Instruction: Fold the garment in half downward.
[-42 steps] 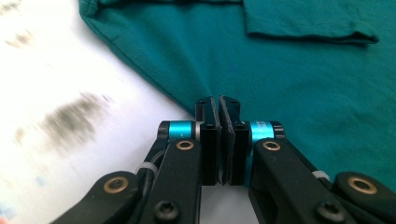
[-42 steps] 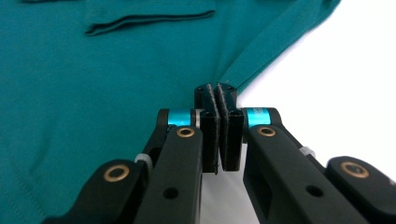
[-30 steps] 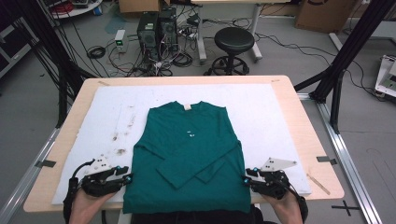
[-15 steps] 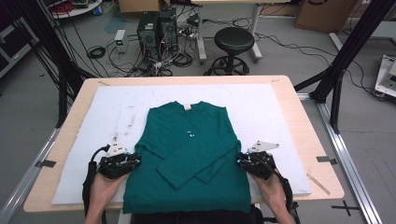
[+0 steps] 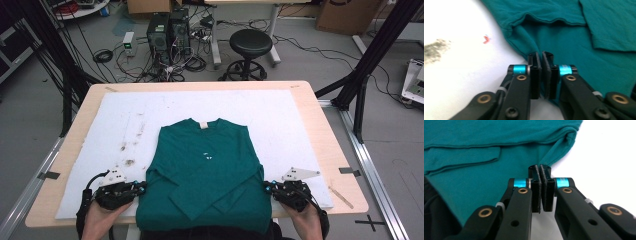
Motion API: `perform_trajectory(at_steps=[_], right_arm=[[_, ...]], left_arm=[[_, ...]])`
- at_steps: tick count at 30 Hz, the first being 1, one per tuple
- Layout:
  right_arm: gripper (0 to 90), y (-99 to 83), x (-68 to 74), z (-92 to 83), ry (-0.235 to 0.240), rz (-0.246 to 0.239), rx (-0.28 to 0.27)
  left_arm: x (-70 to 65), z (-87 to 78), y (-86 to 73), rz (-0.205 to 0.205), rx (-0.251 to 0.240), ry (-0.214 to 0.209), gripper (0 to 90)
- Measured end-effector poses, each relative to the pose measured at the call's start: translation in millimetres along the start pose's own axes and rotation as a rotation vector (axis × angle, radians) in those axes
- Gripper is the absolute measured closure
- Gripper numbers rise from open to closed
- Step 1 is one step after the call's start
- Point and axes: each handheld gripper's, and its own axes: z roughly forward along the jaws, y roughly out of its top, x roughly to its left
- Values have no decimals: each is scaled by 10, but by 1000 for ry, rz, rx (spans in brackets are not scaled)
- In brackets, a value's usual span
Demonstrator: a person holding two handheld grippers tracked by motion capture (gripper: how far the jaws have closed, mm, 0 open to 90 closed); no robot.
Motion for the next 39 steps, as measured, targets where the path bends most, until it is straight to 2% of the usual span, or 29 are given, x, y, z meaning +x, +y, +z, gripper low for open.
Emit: perform_trajectory(at_steps=[1,3,5,7,10,12,15,16,19,20,23,27,30,34,35,39], right_arm=[[706,5,2,-6,-3,-7,-8],[587,42,-8,-21,-17,-4,-31],[464,112,-32,-27,-31,0,-56],[380,202,-57,-11,-33,-13,-77],[294,334,-113,49,-86,-39,-95],[281,408,-177,95,-97,-24,-109],[260,499,-287,155,-115,13,-135],[258,522,-325,175,-117,25,-141],[234,582,-397,226,-156,33,-126],[234,592,-410,238,-164,30,-125],[236,600,-416,248,-186,33,-121],[238,592,-415,259,-184,31,-117],[237,581,-425,271,-179,28,-114],[236,546,-430,308,-188,27,-104],[236,539,-426,322,-192,28,-97],[237,513,-424,359,-199,25,-89]], left_arm=[[-4,-15,18,5,-16,5,751],[10,-48,80,14,-53,21,608],[38,-69,164,15,-95,28,527],[78,-77,257,25,-144,46,450],[152,-61,395,15,-200,74,432],[216,-35,492,-11,-217,65,432],[291,14,667,-26,-193,56,432],[309,29,734,-32,-186,66,433],[377,68,947,-31,-178,78,433],[399,82,1018,-27,-178,85,434],[475,135,1235,-14,-165,70,434],[633,309,1464,-9,-122,80,434],[812,538,1511,-33,-73,82,434],[984,847,1444,-51,-16,119,432],[1020,905,1417,-64,-6,117,430],[1081,1027,1362,-81,-3,112,428]])
